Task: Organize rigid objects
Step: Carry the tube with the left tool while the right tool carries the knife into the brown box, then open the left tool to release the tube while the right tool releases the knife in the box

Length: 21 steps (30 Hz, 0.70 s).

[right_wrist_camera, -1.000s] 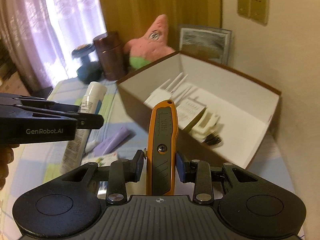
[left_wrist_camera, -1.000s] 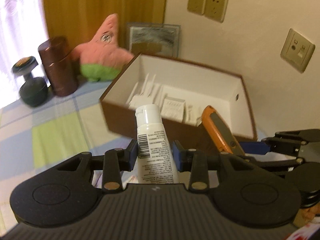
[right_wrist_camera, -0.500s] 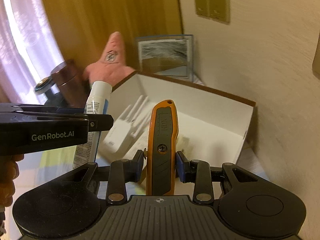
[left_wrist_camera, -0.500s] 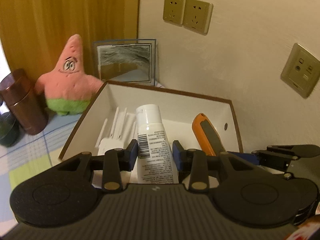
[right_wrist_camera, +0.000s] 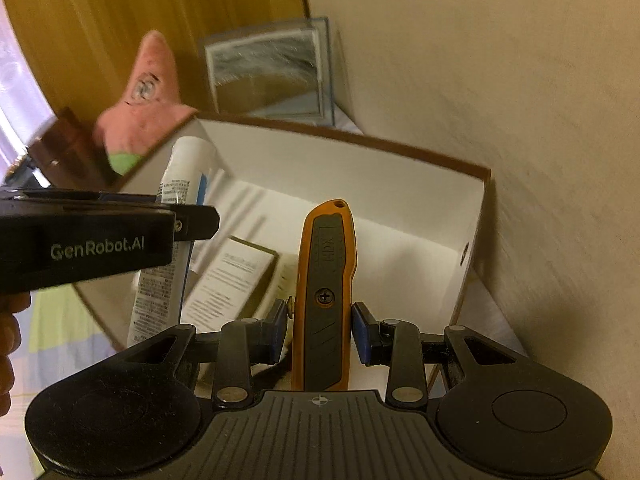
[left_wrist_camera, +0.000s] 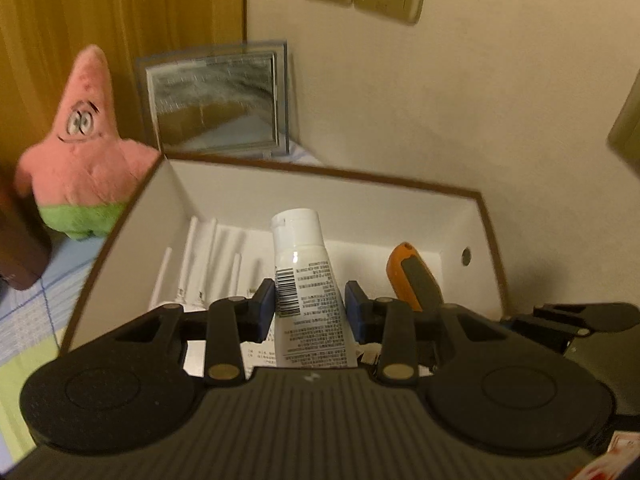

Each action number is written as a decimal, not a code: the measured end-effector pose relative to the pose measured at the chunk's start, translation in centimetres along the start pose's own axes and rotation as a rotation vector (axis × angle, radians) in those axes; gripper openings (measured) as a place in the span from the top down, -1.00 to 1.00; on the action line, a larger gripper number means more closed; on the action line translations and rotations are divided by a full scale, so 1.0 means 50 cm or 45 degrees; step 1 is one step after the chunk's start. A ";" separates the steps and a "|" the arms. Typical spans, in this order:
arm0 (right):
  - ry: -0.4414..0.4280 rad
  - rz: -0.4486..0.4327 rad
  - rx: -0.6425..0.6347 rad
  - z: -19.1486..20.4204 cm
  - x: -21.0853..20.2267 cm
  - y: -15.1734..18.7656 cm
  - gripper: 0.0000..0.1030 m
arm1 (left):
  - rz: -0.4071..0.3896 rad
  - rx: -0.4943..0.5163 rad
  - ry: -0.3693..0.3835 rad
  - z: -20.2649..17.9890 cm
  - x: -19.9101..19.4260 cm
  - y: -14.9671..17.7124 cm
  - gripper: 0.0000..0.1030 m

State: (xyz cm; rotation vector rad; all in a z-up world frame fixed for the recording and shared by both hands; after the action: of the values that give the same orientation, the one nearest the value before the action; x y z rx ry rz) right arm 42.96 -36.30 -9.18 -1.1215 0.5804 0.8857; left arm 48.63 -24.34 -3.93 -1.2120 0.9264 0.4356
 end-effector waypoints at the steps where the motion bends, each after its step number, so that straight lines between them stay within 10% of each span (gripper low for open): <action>1: 0.009 0.013 0.003 -0.003 0.009 0.001 0.40 | 0.020 0.003 0.005 0.001 0.012 0.004 0.37; 21: 0.167 0.100 -0.040 -0.010 0.070 -0.012 0.39 | 0.168 0.095 0.034 -0.009 0.111 0.021 0.34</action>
State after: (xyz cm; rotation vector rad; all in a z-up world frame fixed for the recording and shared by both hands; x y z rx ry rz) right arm 45.40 -35.78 -11.78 -1.1982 0.7249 0.8955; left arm 50.91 -25.41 -9.00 -1.0955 1.0406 0.4866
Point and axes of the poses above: each gripper's, at about its wrist camera, not at the fingertips, and x roughly the way its jaws point, z to its left, y to its underside, the point moved 3 cm from there along x, roughly the way its jaws point, and after that the axes turned 8 degrees about -y, right-handed, at the moved point
